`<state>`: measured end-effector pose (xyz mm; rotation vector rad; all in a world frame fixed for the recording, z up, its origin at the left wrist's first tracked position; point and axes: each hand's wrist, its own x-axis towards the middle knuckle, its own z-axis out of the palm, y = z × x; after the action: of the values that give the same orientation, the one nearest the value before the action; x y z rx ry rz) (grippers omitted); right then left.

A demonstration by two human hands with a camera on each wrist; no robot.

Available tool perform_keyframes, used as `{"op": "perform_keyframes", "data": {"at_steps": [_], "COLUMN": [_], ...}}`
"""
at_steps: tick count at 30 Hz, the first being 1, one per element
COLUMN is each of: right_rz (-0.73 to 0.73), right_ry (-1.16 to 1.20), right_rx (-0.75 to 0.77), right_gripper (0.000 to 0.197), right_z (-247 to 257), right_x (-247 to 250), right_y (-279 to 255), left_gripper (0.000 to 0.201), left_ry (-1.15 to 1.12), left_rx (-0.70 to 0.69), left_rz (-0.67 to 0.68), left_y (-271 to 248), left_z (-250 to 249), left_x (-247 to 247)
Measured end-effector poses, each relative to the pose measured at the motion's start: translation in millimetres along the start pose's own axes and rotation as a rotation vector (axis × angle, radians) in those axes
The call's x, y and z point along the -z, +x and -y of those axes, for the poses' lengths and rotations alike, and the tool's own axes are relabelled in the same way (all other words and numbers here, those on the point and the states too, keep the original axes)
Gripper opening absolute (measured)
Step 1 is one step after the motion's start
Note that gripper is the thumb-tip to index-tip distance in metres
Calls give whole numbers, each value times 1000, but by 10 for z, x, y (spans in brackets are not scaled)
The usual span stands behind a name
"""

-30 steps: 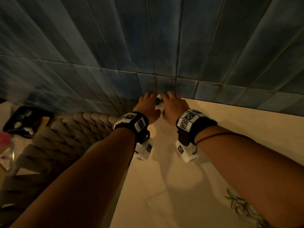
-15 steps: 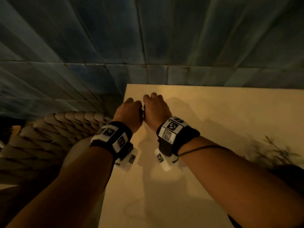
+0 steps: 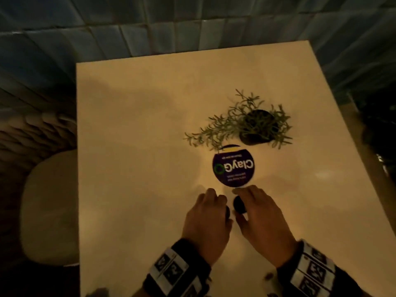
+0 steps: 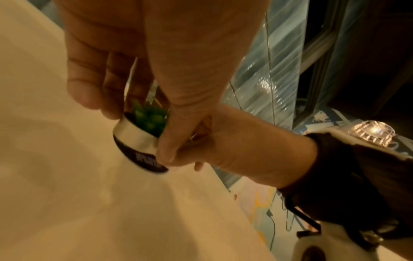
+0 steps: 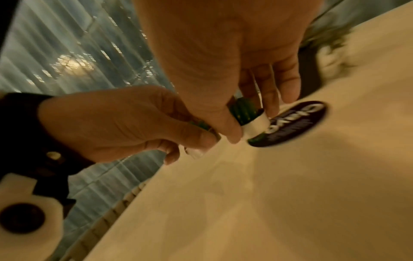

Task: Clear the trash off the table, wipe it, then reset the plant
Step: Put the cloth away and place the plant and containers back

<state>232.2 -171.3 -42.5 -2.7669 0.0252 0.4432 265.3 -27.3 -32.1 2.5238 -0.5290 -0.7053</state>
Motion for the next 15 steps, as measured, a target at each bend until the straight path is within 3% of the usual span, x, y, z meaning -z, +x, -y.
{"op": "perform_keyframes", "data": {"at_steps": [6,11,13,15], "right_rz": [8,21,-24,-169], "right_ry": [-42,-37,-53,-49], "right_rx": [-89,8,82,117], "right_gripper": [51,46,47,52], "right_z": [-511,-748,-827,-916], "right_x": [-163,-165,-34,235], "right_y": [-288,-222,-219,-90], "left_gripper": [29,29,49,77], "left_ry": [-15,-10,-14,-21], "left_rx": [115,232,262,289], "left_rz": [35,-7,-35,-90], "left_y": [133,239,206,155], "left_z": [-280,-370,-410,-427], "left_x": [-495,-689,-696,-648]}}
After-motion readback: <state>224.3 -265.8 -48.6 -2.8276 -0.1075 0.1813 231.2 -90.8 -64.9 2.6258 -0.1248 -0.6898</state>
